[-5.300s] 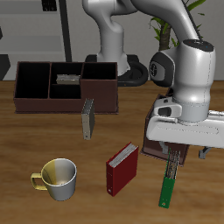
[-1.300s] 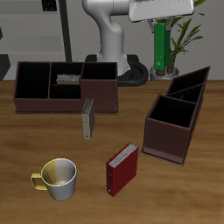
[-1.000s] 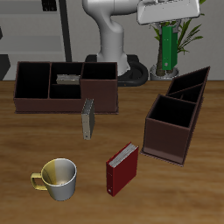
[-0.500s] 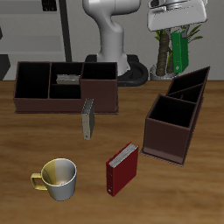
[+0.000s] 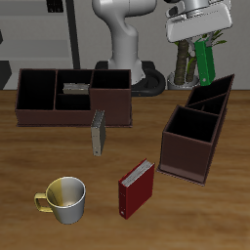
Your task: Place the right yellow book into the back desk caddy's back compartment and place the green book into the left desk caddy's back compartment and place the left yellow book into the left desk caddy's left compartment
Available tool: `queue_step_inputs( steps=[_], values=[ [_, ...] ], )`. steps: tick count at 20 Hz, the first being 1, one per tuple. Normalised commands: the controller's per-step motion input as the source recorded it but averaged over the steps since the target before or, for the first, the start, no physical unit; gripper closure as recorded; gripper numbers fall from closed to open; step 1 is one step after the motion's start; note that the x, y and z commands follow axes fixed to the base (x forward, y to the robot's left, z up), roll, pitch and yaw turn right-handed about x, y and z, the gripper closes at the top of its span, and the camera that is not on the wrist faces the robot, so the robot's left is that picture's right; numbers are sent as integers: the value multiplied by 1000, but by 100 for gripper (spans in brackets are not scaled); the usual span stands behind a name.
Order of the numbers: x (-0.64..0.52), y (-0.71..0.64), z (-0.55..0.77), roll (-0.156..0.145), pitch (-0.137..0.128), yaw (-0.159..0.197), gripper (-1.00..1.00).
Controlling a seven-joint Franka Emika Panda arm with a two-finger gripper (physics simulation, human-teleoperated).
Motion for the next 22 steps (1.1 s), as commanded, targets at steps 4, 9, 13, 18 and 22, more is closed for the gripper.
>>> queue_step_inputs(
  steps=[4,9,13,18,22],
  values=[
    [190,-64,25,-12,-7,11,100],
    [242,-79,-46,-32,7,9,100],
    [216,33,-106,-68,51,7,100],
    [97,160,-10,-102,39,-10,100],
    [-133,274,162,-188,38,-43,100]
  ],
)
